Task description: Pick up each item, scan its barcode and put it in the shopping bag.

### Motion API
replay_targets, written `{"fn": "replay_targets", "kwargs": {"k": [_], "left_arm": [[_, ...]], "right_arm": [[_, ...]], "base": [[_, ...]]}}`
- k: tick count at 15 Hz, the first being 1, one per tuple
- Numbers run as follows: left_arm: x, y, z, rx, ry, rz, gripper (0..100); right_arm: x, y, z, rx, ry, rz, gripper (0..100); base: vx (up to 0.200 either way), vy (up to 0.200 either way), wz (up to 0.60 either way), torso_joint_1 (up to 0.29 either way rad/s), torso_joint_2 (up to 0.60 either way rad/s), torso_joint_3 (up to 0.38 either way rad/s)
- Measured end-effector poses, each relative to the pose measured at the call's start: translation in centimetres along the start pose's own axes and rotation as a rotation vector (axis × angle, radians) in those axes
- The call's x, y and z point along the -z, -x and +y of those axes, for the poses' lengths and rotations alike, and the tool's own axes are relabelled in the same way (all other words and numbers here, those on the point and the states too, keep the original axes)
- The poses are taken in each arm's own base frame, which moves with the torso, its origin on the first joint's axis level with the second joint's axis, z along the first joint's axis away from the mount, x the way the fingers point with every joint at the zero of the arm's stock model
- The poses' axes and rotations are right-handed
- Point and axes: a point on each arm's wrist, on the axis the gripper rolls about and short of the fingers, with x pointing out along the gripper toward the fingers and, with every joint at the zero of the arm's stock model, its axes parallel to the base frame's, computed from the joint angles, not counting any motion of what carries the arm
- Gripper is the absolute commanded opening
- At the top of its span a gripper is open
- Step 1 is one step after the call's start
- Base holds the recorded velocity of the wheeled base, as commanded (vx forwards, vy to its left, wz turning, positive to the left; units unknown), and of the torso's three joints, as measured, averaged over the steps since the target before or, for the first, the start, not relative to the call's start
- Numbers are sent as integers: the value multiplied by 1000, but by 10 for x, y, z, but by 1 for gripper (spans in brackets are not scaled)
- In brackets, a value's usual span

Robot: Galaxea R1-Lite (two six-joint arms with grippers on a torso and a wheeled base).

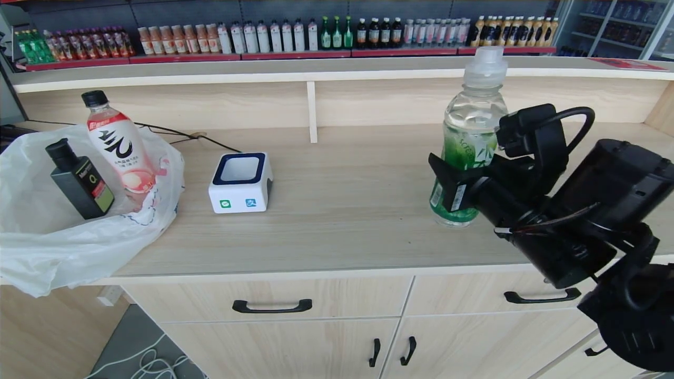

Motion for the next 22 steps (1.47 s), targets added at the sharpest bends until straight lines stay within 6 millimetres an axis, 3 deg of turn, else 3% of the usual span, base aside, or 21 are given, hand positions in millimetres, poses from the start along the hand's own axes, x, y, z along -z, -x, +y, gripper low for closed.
{"fn": "replay_targets", "kwargs": {"k": [3,7,14,20,22], "left_arm": [[0,0,0,1,0,0,100],[0,0,0,1,0,0,100],[0,0,0,0,0,0,100],[0,0,0,1,0,0,100],[0,0,0,1,0,0,100]], "right_arm": [[-9,45,-16,-2,24,-10,0],[-24,76,-30,2,-6,-66,0],[-35,89,-33,-162,-179,-138,0],[-46,90,-26,-544,-397,-171,0],[-46,87,-23,-602,-439,-158,0]], "base": [[0,0,0,0,0,0],[0,0,0,0,0,0],[0,0,0,0,0,0],[0,0,0,0,0,0],[0,0,0,0,0,0]]}}
